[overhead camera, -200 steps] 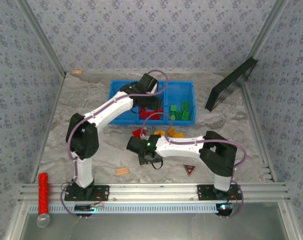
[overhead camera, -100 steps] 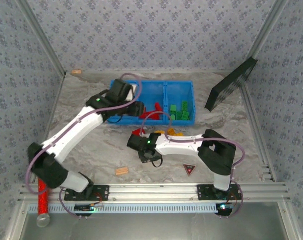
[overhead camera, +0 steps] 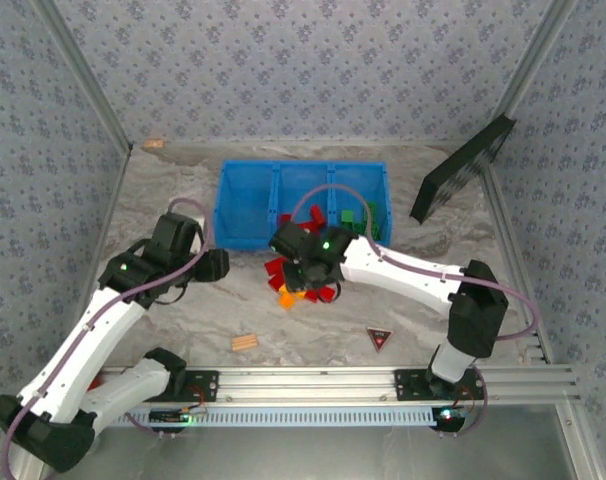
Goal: Sort the legos into containers by color
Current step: Place the lego in the container.
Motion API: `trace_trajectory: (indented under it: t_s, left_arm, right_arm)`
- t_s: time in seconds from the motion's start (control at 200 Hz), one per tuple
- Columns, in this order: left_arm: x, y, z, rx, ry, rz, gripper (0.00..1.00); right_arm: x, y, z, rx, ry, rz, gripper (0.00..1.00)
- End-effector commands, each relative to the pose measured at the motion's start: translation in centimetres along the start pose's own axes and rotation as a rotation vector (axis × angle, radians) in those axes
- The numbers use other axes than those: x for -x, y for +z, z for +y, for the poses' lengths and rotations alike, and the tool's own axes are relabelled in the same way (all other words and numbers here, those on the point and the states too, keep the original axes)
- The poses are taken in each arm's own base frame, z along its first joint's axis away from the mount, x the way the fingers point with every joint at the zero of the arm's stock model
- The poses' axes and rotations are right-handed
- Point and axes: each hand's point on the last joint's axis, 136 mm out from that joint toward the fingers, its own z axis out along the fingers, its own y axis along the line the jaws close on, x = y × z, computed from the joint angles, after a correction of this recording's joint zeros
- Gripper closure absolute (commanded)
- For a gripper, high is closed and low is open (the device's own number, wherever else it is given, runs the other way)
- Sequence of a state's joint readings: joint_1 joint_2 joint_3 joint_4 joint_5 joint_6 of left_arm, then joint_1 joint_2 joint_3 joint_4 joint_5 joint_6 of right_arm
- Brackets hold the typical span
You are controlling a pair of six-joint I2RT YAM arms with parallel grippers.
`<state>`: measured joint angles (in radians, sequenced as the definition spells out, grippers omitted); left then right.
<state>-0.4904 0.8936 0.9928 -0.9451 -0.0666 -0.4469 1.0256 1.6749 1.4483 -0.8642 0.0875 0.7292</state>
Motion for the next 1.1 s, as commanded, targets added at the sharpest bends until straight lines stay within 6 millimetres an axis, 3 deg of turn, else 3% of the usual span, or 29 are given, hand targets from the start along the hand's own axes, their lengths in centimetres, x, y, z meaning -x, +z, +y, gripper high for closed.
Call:
trace_trajectory:
  t_s: [0.0,0.135,0.235,0.48,0.71,0.935,1.094]
  left_arm:
    - [-2.9,-0.1,0.9,-0.003,-0.057,0.065,0.38]
    - [-5.7,1.5,0.0,-0.094,-0.129,0.120,0.41]
    - [-6.3,1.9,-1.5,-0.148,-0.124,0.124,0.41]
    - [-9.1,3.8,-2.8,-0.200,-0.103,0.185,0.39]
    - [-11.0,4.8,-3.5,-0.212,-0.052,0.201,0.36]
    - [-11.7,5.7,-4.4,-0.221,0.004,0.214,0.34]
    - [-11.7,6.0,-5.3,-0.148,0.192,0.246,0.31]
  right_arm:
    - [3.3,-0.3,1.1,0.015,-0.136,-0.011,0.79]
    - [7.5,0.9,2.5,0.040,-0.217,-0.038,0.78]
    - [10.1,2.0,3.7,0.057,-0.266,-0.059,0.78]
    - [15.5,4.9,5.8,0.056,-0.356,-0.137,0.78]
    - [18.8,7.6,5.7,0.023,-0.418,-0.192,0.78]
    - [21.3,10.0,5.1,-0.002,-0.498,-0.254,0.78]
    - [22.2,11.8,5.6,0.055,-0.534,-0.272,0.77]
